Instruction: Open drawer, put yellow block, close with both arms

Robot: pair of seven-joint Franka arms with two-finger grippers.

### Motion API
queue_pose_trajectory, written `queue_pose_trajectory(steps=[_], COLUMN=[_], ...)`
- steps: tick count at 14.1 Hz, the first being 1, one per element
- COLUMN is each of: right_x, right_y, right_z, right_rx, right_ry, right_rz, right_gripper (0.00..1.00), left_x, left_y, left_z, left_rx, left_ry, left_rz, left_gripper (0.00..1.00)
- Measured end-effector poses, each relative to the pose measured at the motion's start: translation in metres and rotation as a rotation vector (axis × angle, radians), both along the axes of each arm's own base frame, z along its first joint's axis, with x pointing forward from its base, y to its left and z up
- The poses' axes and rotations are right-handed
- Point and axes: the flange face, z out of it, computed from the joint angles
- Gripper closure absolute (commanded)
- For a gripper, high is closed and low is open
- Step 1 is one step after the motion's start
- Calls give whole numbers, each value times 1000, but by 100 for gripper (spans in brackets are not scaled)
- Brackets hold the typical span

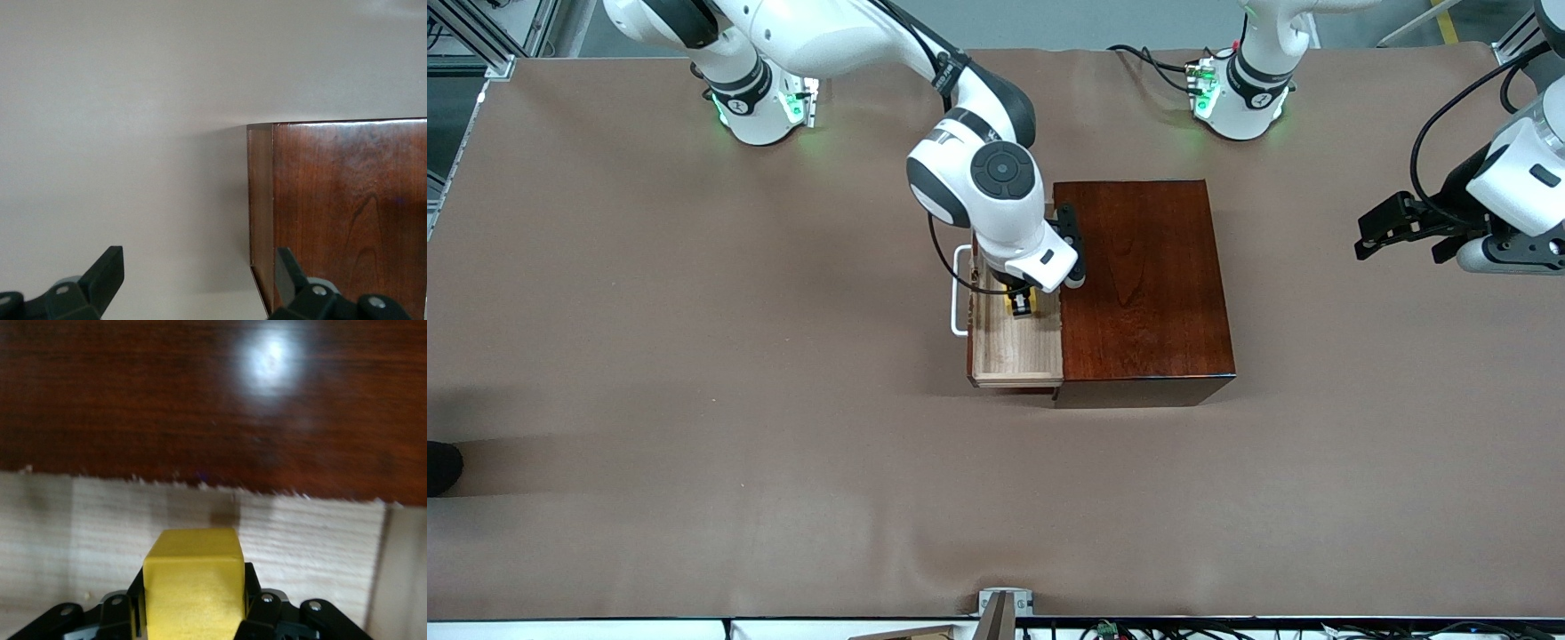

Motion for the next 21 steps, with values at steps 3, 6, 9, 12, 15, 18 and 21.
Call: queue_pose_trajectory(steps=[3, 6, 9, 12, 15, 18, 21], right_x=[-5, -4, -2, 10, 22, 32, 37], right_y=[3, 2, 1, -9, -28, -52, -88], right_z=[-12, -13, -10, 3, 25, 59, 93], right_rx=[-3, -11, -12, -11, -27, -51, -117], right_ry=[-10, -20, -30, -41, -37, -28, 11], right_rz=[2, 4, -3, -26, -77, -127, -172], right_gripper=[0, 0, 0, 0, 0, 0, 0], left_x=[-1, -1, -1, -1, -1, 0, 2], left_y=[-6, -4, -4, -4, -4, -7, -12], left_z=[0, 0, 0, 0, -1, -5, -9], left_rx=[0, 0, 0, 1, 1, 1, 2], left_ry=[2, 2, 3, 4, 5, 13, 22], left_rz=[-10, -6, -6, -6, -6, -12, -20], left_gripper=[0, 0, 0, 0, 0, 0, 0])
